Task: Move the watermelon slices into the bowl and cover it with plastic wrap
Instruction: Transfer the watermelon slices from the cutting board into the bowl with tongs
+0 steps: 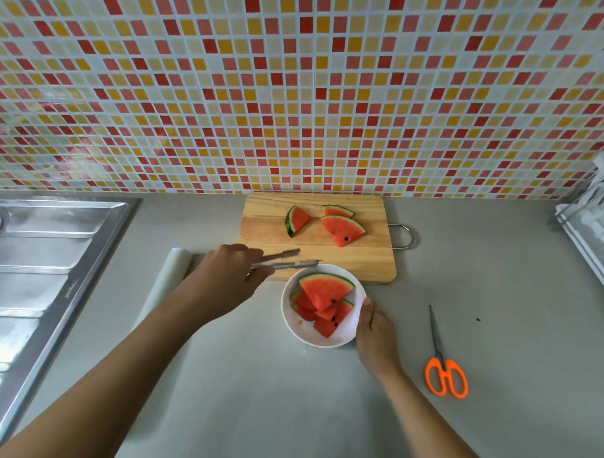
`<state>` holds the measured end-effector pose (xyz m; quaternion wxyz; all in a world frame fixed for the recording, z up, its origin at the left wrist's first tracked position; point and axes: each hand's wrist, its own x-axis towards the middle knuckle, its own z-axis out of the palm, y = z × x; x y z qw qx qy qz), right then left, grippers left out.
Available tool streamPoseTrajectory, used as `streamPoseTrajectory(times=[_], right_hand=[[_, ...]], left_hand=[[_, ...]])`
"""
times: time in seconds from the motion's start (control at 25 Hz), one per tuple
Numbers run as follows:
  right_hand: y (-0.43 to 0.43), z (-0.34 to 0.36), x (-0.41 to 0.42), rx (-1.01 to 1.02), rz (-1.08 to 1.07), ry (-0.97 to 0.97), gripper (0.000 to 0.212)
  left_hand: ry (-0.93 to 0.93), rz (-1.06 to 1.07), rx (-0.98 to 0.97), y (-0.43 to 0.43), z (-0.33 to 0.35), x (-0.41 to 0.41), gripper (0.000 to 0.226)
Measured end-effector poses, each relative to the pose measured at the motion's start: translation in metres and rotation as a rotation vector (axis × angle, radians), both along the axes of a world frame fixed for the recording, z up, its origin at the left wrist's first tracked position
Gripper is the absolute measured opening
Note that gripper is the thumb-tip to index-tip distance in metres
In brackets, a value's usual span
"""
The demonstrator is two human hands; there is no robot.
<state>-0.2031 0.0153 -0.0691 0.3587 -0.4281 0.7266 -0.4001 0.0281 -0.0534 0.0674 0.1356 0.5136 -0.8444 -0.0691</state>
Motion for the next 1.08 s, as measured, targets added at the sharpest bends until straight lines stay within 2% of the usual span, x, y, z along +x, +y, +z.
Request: streamPoseTrajectory(times=[0.08,0.2,0.32,0.44,0.48,0.6,0.72,0.84,1.0,1.08], right_hand=[[0.000,0.000,0.000,-0.009,-0.006,-0.013,0.040],[0.000,-0.001,-0.002,-0.006,-0.004,0.021,0.040],[-0.002,-0.008,-0.008,-0.014,-0.027,0.058,0.041],[-0.001,-0.017,-0.007,-0.053,-0.084,0.036,0.042],[-0.002,-0.020,-0.006,-0.062,-0.100,0.044,0.042],[-0.002,-0.028,-0.006,-0.078,-0.097,0.085,0.039],[-0.001,-0.031,-0.007,-0.113,-0.094,0.090,0.041],[-0.001,-0.028,-0.005,-0.127,-0.105,0.084,0.043],[-0.001,-0.030,-0.007,-0.123,-0.099,0.016,0.044],[-0.001,-0.029,-0.007,-0.142,-0.078,0.055,0.044]], left_hand=[[0.117,0.022,-0.014,-0.017,-0.009,-0.010,0.023],[0.212,0.102,0.210,-0.054,-0.037,-0.025,0.024],[0.180,0.134,0.311,-0.088,-0.056,-0.036,0.029],[0.028,0.155,0.390,-0.118,-0.057,-0.051,0.035],[0.058,0.202,0.478,-0.127,-0.057,-0.055,0.035],[0.350,0.353,0.782,-0.139,-0.057,-0.062,0.027],[0.533,0.409,0.960,-0.140,-0.066,-0.066,0.020],[0.610,0.435,1.008,-0.140,-0.076,-0.070,0.017],[0.606,0.467,1.018,-0.140,-0.088,-0.074,0.022],[0.620,0.489,1.018,-0.139,-0.088,-0.075,0.023]])
